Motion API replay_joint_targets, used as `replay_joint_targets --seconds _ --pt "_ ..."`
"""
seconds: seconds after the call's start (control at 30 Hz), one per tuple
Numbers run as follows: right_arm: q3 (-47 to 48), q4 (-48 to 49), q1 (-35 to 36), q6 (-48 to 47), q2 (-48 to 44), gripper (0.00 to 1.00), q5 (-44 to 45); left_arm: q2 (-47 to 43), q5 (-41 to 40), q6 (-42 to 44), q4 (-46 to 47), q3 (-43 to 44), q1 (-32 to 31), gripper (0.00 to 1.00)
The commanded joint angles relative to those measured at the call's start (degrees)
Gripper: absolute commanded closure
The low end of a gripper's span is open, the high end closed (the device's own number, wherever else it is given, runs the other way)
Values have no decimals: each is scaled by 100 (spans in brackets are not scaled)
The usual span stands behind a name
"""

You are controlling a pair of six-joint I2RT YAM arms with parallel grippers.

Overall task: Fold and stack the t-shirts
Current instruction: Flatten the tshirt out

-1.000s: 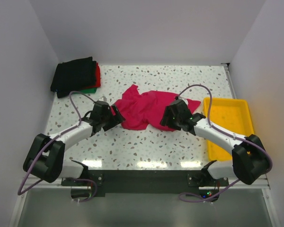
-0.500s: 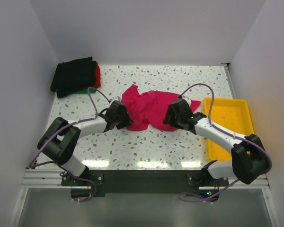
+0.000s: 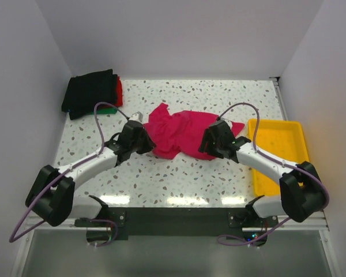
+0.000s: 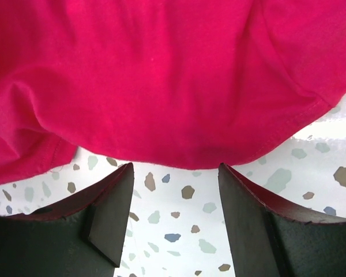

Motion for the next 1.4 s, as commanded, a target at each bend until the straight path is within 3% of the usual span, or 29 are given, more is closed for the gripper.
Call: replay_joint_targets --seconds 0.0,0.2,0.4,0.53,0.67,0.7,0.73,0.83,0.9,0.93,1.07,1.2,1.37 --pt "-38 128 86 44 -89 36 -89 -480 566 535 28 -319 -266 100" --pt "-530 119 121 395 -879 36 -475 -753 935 571 212 -469 -916 100" --pt "-794 -847 138 685 -2109 33 410 107 1094 773 773 303 -2049 100" --pt "-812 -1444 138 843 -2462 29 964 1038 1672 870 1187 998 -2605 100" --pt "-794 -1551 77 914 -2348 25 1106 1137 1860 887 1417 1253 -2711 71" --pt "-786 -1482 51 879 -2235 24 1011 1032 1755 966 1217 1280 -2641 55" --pt "-742 -1394 16 853 -2103 24 896 883 1553 1019 1067 1297 -2467 46" --pt "-698 -1244 6 791 -1953 24 720 602 1411 906 916 1140 -2018 39" --pt "-672 -1130 6 721 -1822 25 562 321 1254 713 732 1087 -1432 35" --pt "-628 -1042 7 608 -1786 25 422 241 809 633 209 1095 -1245 35" --pt "-680 -778 138 483 -1645 27 -71 12 -56 378 -279 991 -366 34" --pt "-610 -892 656 501 -1697 27 288 519 66 106 -52 981 661 32" --pt "-513 -945 1245 554 -1400 25 658 1548 400 315 256 1665 1006 23"
